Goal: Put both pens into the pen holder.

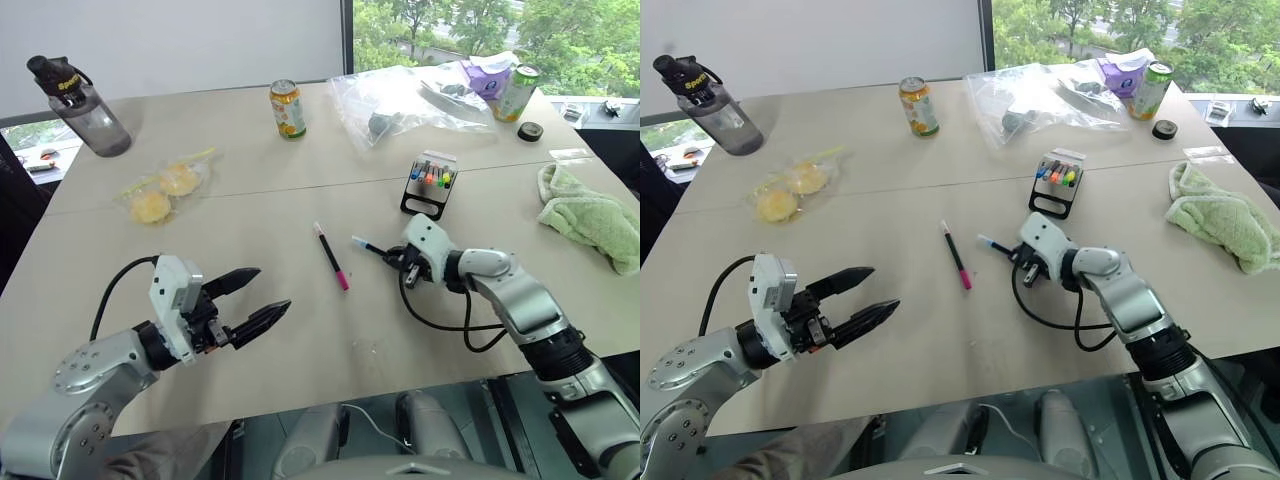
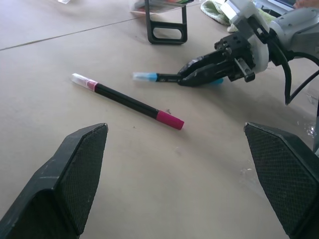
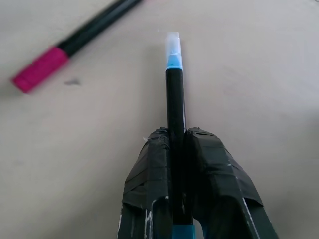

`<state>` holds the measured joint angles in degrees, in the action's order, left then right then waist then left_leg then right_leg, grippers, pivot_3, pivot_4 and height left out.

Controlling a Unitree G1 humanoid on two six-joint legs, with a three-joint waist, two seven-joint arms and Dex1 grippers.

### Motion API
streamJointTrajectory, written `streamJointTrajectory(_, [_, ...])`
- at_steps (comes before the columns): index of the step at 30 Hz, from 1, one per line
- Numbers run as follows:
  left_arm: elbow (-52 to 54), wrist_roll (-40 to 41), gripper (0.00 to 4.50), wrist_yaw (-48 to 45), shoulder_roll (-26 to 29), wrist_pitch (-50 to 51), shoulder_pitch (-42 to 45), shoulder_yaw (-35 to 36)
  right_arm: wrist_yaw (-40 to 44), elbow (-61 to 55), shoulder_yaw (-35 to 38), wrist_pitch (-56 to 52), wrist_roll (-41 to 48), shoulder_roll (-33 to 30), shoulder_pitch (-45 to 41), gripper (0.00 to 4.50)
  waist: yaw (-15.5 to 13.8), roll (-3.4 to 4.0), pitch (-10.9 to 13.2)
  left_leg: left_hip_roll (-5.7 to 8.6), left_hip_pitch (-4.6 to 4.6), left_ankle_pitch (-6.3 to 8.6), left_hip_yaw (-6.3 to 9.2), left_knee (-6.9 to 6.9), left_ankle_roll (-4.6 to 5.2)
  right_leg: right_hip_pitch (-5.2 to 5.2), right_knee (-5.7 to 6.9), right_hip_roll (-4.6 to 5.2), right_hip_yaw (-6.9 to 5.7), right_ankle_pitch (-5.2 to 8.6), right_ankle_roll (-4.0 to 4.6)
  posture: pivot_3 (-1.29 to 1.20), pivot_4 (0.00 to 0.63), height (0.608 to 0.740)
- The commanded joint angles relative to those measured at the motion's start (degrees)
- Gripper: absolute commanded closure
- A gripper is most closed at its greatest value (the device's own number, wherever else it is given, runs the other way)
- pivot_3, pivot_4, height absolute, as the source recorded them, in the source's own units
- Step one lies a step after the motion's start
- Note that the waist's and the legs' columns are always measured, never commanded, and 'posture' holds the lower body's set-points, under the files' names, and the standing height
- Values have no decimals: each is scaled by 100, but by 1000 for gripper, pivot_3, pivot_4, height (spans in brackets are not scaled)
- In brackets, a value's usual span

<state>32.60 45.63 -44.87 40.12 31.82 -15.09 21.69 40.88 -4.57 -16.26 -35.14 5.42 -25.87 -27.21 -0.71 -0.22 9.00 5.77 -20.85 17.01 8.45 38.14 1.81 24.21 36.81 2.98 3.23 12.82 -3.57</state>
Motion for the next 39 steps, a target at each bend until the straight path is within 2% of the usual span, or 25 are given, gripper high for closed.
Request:
streamJointTrajectory(1, [-140,-20,0,-68,-91,-154,224,-107,108,-562,381,55,349,18,32,4480,2,1,1,0,0,0,0,-2,0,1,0,0,0,0,0,0,150,739])
streamJointTrajectory(8, [-391,266,0,481,-636,111,992,-311,455,-1267,548,635,949,245,179,4480,51,1,2,-1,-1,1,2,-6,0,2,-2,0,0,0,-1,0,150,739])
streamJointTrajectory(17, [-327,1489,0,1885,-2085,487,1966,-602,707,-1322,357,1523,1245,734,139,4480,102,-5,1,0,-1,0,5,0,0,2,1,0,-1,-1,-2,0,150,739])
streamJointTrajectory(21, [-387,1724,0,1981,-2264,557,2071,-716,785,-1207,299,1758,1208,781,29,4480,153,-8,-1,0,0,0,2,2,-1,5,4,-3,3,-1,-2,0,150,739])
streamJointTrajectory(22, [-413,1742,509,1961,-2268,557,2081,-750,807,-1173,290,1809,1200,788,0,4500,152,-8,-1,-2,0,0,2,2,-2,6,4,-5,3,-1,-2,0,150,739])
streamJointTrajectory(24, [-453,1799,1149,1936,-2285,542,2106,-788,851,-1133,259,1876,1181,781,-44,4500,146,-8,-1,-2,0,0,2,2,-2,6,5,-6,4,-1,-2,0,150,739])
streamJointTrajectory(25, [-467,1820,1696,1937,-2298,533,2126,-816,878,-1117,241,1908,1169,767,-51,4500,144,-8,-1,-1,0,0,1,2,-2,6,5,-6,5,-1,-2,0,150,739])
streamJointTrajectory(29, [-442,1806,3436,1919,-2315,531,2150,-1004,941,-1093,182,1992,1135,730,-34,4500,139,-8,-1,-1,-1,0,0,3,-2,6,4,-6,6,-1,-2,0,150,739])
streamJointTrajectory(30, [-441,1782,4008,1918,-2321,522,2148,-1039,948,-1093,170,2003,1128,725,-30,4500,138,-8,-1,-1,-1,0,0,3,-2,6,4,-5,6,-1,-2,0,150,739])
streamJointTrajectory(31, [-449,1758,4368,1925,-2328,507,2153,-1065,959,-1098,160,2014,1129,723,-26,4500,137,-8,-1,-1,-1,0,0,3,-2,6,4,-5,6,-1,-2,0,150,739])
streamJointTrajectory(36, [-471,1642,4444,1906,-2281,455,2194,-1141,1141,-1189,37,1864,1143,564,-38,4500,139,-8,-1,-1,-1,0,-1,2,-2,7,4,-6,7,-1,-2,0,150,739])
streamJointTrajectory(37, [-476,1563,4444,1841,-2220,443,2213,-1172,1172,-1236,-10,1518,1165,432,-69,4500,138,-8,-1,-1,-1,0,-1,2,-2,6,4,-6,7,-1,-2,0,150,739])
streamJointTrajectory(38, [-477,1477,4500,1768,-2154,431,2232,-1206,1223,-1292,-67,1172,1184,282,-105,3489,137,-8,-1,-1,-1,0,-1,3,-2,6,4,-6,7,-1,-2,0,150,739])
streamJointTrajectory(39, [-471,1373,4500,1656,-2041,429,2260,-1254,1257,-1341,-89,992,1177,159,-129,3065,136,-8,-1,0,-1,0,-2,3,-2,6,5,-6,8,-1,-2,0,150,739])
